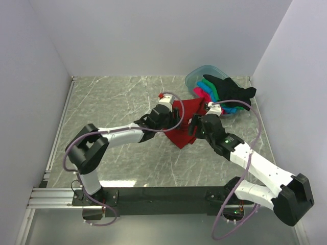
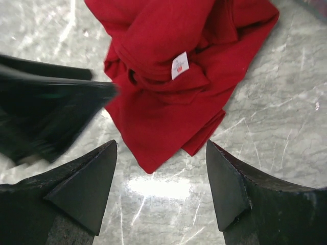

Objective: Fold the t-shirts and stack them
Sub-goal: Locate the corner of the tshirt, then grab the side of the crumpled tshirt with both arms, then locate the corner of the tshirt

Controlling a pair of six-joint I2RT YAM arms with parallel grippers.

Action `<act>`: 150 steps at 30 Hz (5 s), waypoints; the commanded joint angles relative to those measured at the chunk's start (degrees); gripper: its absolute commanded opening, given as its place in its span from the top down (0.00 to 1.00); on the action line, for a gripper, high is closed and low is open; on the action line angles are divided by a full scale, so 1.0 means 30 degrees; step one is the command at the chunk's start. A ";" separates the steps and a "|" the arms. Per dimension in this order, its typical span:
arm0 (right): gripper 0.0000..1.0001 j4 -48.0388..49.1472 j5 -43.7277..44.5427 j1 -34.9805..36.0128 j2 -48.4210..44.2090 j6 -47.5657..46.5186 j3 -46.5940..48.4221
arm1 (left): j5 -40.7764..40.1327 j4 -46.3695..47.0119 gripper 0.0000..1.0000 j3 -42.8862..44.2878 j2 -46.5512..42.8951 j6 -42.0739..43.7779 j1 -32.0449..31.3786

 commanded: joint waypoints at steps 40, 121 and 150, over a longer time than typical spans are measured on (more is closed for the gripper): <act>0.29 0.3645 -0.3738 -0.0178 0.3489 0.0125 -0.0632 | -0.1863 -0.1699 1.00 0.0350 -0.4659 0.1497 0.3318; 1.00 0.0805 -0.0661 -0.1817 0.5748 -0.2571 0.6432 | -0.7695 -0.9170 0.20 -0.4717 -1.1428 -0.0198 1.3336; 1.00 0.2944 -0.5203 -0.4278 0.3904 -0.2073 0.3269 | -0.4999 -1.2337 0.27 -1.1166 -1.2777 -0.8051 1.5271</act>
